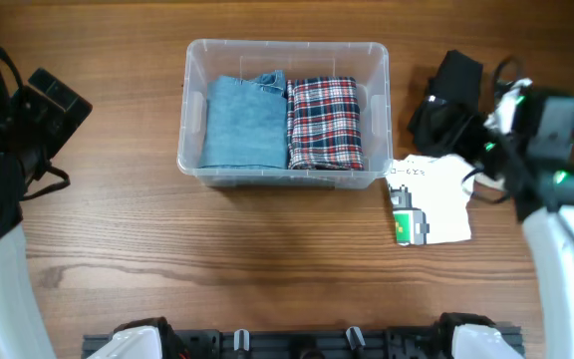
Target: Pack container
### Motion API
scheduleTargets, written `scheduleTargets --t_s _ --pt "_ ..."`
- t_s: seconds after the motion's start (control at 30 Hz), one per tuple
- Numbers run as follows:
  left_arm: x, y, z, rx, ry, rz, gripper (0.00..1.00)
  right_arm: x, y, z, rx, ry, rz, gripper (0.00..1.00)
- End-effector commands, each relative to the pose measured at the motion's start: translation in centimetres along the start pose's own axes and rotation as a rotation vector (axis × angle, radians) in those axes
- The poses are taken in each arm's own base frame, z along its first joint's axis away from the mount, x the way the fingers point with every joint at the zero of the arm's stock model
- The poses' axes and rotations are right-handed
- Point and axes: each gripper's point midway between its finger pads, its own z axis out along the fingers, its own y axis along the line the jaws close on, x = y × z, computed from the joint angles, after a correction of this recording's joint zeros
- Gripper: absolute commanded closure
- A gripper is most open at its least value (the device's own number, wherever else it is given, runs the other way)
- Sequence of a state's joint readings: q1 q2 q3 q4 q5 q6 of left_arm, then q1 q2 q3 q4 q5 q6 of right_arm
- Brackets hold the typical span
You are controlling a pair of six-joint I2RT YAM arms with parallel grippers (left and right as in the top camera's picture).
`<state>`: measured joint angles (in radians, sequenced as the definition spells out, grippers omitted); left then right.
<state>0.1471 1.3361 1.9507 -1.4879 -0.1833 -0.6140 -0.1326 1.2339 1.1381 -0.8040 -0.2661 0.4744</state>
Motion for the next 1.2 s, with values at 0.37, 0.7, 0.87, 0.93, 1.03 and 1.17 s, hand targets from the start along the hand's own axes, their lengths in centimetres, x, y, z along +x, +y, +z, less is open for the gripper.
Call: scheduleTargets --t_s 0.37,0.7,0.87,0.93,1.03,1.17 --pt "-0.3 0.3 0.0 -0.012 -0.011 0.002 0.00 -9.3 -23.3 -1.7 0.265 -0.196 0.394 0.00" --pt "-0.3 0.3 0.0 -0.012 -0.011 0.003 0.00 -3.7 -28.5 9.5 0.178 0.108 0.357 0.00" --pt "-0.3 0.3 0.0 -0.012 -0.011 0.002 0.00 -2.4 -27.8 11.2 0.087 0.158 0.365 0.20" --pt "-0.3 0.3 0.0 -0.012 -0.011 0.002 0.00 -3.1 -26.5 11.0 0.020 0.141 0.348 0.45" --pt "-0.3 0.3 0.0 -0.012 -0.011 0.002 0.00 -5.3 -23.6 9.0 -0.092 0.074 0.315 0.72" --pt "-0.3 0.3 0.0 -0.012 -0.011 0.002 0.00 -9.8 -16.4 2.0 -0.184 -0.108 0.187 0.88"
